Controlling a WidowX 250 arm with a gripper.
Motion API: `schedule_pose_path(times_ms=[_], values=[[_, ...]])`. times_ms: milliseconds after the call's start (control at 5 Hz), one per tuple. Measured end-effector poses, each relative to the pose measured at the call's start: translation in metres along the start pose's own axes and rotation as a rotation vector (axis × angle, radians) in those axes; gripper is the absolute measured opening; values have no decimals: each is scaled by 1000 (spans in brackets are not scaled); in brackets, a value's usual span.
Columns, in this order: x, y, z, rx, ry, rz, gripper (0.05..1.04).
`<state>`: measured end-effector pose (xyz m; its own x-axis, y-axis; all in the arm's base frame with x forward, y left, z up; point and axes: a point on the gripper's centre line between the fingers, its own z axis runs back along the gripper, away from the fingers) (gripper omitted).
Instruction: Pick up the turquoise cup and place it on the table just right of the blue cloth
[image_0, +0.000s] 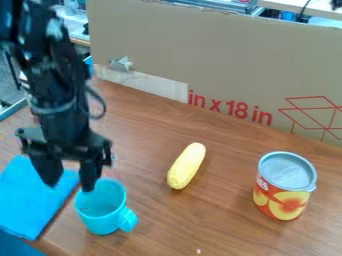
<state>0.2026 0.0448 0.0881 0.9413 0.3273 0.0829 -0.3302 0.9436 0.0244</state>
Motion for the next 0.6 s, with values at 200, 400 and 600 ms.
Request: schedule_pose_path(times_ms=[200,400,600], values=[[-3,3,24,8,-12,-22,1011],[2,31,45,20,-5,-132,1006],[3,52,49,1,26,-202,1005]])
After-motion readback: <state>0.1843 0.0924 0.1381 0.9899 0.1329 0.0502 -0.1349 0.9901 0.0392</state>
